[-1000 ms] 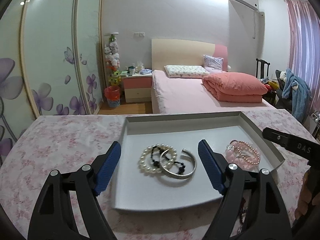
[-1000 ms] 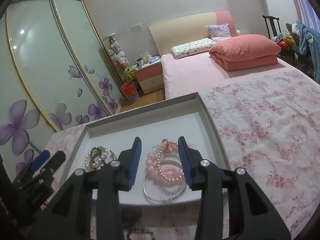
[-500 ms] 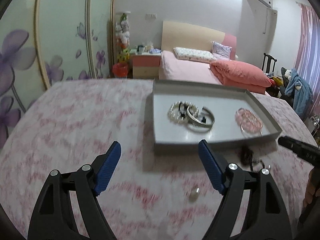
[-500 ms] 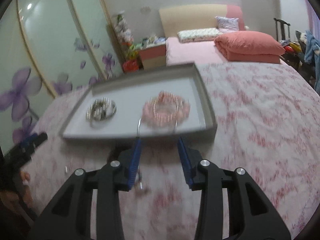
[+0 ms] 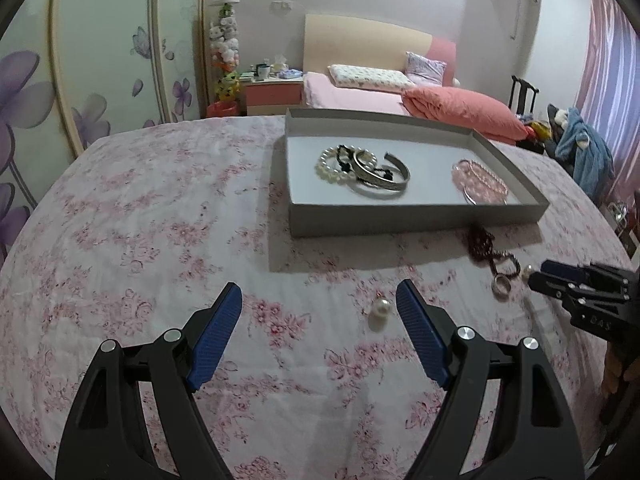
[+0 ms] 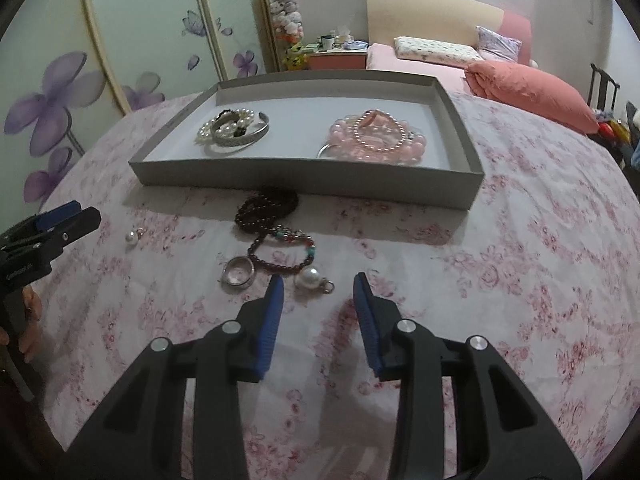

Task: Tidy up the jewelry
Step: 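Move the left tool to the white pearl earring and close on it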

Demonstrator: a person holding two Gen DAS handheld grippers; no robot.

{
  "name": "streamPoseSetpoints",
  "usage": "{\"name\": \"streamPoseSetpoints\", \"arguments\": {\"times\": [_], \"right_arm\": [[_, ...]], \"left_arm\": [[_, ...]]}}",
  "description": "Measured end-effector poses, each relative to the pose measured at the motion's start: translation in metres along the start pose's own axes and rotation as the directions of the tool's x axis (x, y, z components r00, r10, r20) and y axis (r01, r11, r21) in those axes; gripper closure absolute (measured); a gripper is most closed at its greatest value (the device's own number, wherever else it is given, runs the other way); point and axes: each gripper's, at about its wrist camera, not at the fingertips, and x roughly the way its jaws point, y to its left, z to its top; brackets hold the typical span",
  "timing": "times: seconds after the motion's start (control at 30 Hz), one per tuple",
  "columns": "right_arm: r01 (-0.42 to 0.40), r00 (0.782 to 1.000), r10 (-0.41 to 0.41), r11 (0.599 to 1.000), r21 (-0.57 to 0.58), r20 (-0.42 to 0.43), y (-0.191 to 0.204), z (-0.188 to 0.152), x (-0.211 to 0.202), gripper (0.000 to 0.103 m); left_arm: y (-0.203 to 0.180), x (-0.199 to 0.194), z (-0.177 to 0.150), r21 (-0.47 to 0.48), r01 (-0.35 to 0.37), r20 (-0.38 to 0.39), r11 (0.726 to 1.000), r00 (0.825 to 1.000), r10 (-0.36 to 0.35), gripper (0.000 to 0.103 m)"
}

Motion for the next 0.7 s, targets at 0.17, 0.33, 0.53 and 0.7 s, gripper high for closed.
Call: {"name": "streamPoseSetpoints", "arguments": {"times": [0.17,0.33,0.53,0.7], "right_arm": [[0.026,1.000,-0.027,0.999,-0.034,-0.013,0.006,0.005,0.007,0.079],[0.027,1.000,-0.027,0.999,-0.041,-0.014,0.006,0.006,0.008,0.080],[0.031,0.999,-0.032,0.998,-0.046,-0.009,0.006,0.007,0.010,0.080],[0.055,0.998,-0.055,0.998,-0.030,-0.005,0.003,0.007,0.009,0.083]], "left_arm": [[-0.007,0.004,-0.004,0.034,-0.015,-0.022,0.999,1.000,0.016,0.024],[-0.013,0.008,-0.006,0.060,-0.019,-0.036,0.998,0.999,0.021,0.024],[-0.019,0.012,-0.006,0.075,-0.002,-0.059,0.997,0.998,0.006,0.024],[-0.027,0.018,-0.006,0.097,-0.001,-0.082,0.995,0.997,0.009,0.024]]}}
